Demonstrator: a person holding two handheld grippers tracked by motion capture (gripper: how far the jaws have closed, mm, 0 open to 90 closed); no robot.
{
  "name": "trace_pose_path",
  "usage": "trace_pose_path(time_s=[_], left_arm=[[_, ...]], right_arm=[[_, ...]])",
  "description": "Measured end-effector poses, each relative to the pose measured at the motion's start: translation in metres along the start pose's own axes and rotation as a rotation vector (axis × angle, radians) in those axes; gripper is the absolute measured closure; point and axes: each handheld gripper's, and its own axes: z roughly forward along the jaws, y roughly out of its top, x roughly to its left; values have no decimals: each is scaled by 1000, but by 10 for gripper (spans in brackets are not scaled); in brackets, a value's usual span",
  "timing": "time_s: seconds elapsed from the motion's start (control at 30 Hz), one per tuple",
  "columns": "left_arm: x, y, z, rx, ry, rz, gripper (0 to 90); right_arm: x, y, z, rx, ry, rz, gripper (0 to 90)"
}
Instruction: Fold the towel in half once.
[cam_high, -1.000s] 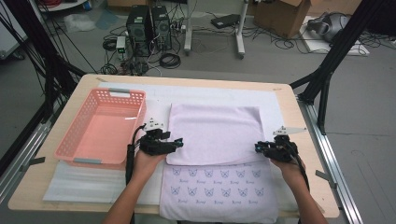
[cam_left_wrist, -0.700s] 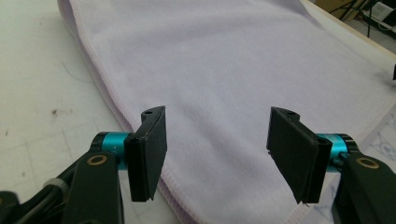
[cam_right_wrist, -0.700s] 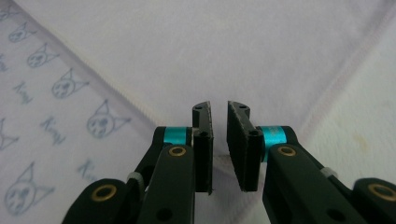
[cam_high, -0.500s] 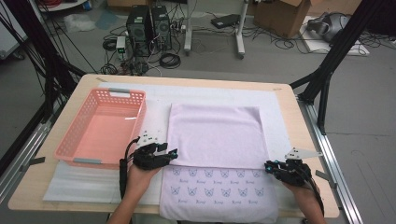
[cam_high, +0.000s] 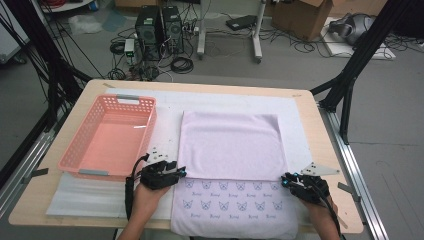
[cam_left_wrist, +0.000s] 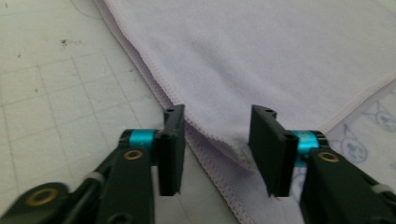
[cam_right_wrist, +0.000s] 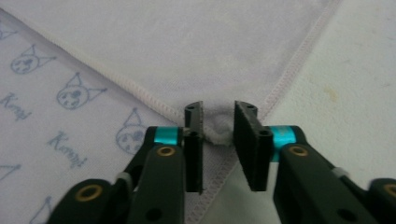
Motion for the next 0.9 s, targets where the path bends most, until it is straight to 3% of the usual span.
trace_pose_path(time_s=[0.13,0.27,0.4,0.73,0.9], left_arm=[[-6,-1,1,-2,21,39,754],[-6,0,3,13,-6,25,856],[-7,2,3,-12,-24,-1,869],[-6,3,-6,-49,-33,-5,873],[-7,2,-13,-70,-37,-14,874]], right_arm=[[2,1,1,2,-25,-11,798],[5,2,1,6,-37,-20,798],[6,2,-2,-10,-42,-36,828],[0,1,-9,-55,14,25,842],[0,0,-9,-54,17,24,842]])
